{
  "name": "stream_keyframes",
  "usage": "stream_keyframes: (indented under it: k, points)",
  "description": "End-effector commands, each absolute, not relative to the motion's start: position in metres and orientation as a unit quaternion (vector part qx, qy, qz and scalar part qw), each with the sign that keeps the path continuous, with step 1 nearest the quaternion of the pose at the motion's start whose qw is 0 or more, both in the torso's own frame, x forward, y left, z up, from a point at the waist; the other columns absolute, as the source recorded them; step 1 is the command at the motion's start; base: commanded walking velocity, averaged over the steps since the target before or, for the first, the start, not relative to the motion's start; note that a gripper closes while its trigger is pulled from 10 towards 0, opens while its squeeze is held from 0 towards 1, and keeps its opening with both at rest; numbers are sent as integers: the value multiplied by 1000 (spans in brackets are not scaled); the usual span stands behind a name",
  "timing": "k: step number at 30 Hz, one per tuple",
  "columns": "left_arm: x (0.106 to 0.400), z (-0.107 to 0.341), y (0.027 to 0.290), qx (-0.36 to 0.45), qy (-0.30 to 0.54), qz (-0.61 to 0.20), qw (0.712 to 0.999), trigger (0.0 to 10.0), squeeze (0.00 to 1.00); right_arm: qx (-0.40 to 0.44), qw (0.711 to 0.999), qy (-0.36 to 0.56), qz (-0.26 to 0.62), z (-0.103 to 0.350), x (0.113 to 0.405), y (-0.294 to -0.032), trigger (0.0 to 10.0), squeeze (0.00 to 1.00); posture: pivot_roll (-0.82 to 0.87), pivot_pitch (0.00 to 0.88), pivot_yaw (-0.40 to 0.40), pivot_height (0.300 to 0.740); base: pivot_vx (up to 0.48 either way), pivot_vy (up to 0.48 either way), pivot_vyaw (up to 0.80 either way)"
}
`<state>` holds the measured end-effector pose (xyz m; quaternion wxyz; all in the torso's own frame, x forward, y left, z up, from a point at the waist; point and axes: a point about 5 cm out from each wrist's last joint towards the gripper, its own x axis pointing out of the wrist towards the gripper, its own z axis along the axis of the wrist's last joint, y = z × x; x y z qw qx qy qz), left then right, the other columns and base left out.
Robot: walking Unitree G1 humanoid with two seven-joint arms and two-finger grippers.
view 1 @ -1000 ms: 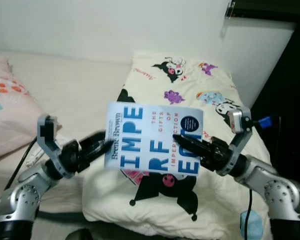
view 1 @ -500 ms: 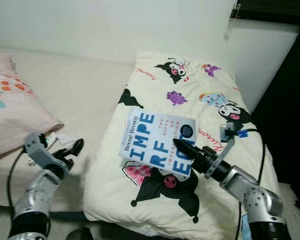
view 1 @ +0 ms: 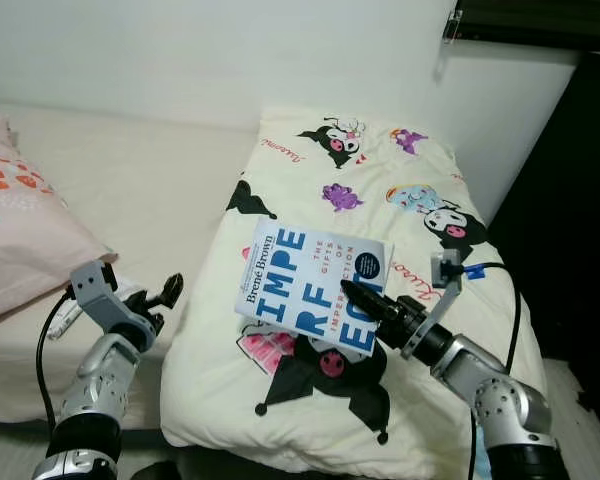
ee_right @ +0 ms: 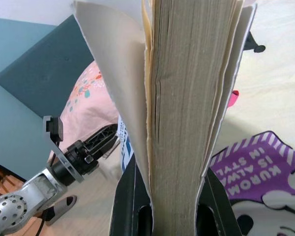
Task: Clean up the room
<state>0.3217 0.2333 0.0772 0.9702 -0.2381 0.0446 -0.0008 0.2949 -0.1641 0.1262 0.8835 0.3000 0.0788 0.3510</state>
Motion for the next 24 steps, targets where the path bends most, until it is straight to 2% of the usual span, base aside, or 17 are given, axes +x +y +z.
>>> stream_keyframes:
  k: [1,13,14,15,16,17,24]
  points:
    - [316,65,229,-231,67,2,971,10000,0,298,886,64,349,129,295,-166,0,0,-26,2,-87,555,0,0,0]
    - [305,41,231,-212,107,27,971,10000,0,296,885,63,353,126,294,-163,0,0,-26,9,-87,585,0,0,0]
    - [304,40,232,-205,109,32,972,10000,0,282,892,74,346,122,295,-163,7216,0,-26,8,-86,585,0,0,0]
    - [304,40,232,-205,109,32,972,10000,0,282,892,74,346,122,295,-163,7216,0,-26,8,-86,585,0,0,0]
    - [304,40,232,-197,107,35,974,10000,0,268,897,84,342,118,295,-162,10000,0,-26,8,-86,585,0,0,0]
    - [306,42,235,-189,100,44,976,10000,0,244,903,113,335,108,295,-159,10000,0,-23,8,-85,585,0,0,0]
    - [309,45,239,-176,100,53,978,10000,0,232,906,128,330,102,293,-157,10000,0,-25,9,-80,576,0,0,0]
